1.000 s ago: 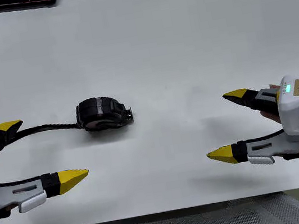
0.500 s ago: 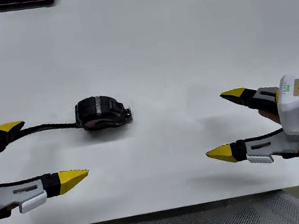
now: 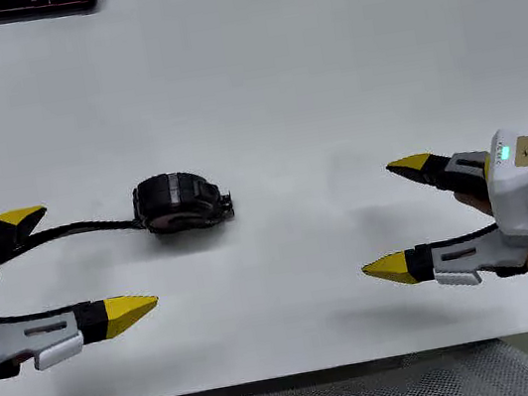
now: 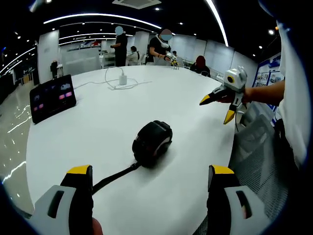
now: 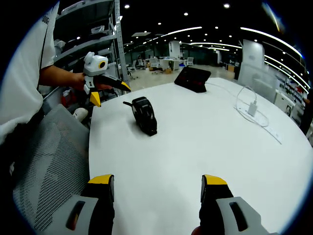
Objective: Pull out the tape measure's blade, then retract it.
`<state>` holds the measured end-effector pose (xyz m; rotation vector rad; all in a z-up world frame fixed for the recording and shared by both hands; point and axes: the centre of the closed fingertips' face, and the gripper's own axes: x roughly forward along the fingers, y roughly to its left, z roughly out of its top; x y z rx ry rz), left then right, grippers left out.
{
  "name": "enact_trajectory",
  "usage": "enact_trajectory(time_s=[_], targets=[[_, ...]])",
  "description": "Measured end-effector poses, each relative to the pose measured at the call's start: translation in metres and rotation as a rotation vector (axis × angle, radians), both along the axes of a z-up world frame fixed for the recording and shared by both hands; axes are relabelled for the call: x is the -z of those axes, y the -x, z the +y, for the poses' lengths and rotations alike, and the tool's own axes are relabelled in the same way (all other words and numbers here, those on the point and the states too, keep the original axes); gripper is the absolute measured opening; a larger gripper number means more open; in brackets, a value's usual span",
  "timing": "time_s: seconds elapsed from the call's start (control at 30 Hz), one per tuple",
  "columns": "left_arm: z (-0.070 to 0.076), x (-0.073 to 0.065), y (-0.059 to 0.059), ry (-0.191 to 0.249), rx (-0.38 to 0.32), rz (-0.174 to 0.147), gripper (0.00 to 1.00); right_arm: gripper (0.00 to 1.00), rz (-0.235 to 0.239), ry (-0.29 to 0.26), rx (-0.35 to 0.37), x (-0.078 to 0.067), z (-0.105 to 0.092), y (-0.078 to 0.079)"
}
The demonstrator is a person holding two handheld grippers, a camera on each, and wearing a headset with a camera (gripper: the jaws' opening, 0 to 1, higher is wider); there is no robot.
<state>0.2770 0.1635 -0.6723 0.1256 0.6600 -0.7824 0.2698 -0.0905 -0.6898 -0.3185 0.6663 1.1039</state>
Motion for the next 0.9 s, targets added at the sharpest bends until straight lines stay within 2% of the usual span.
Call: enact_trajectory(time_s=[0.27,0.9], targets=[[-0.004,-0.003,-0.008,0.001,0.017,-0.013,0.96,0.71,-0.002,0.001,-0.023,0.001,0.007,-0.003],[-0.022,0.002,-0.026,-0.017,0.102,-0.032,0.93,0.71,-0.005,0.004,-0.077,0.008,0.022,-0.019]])
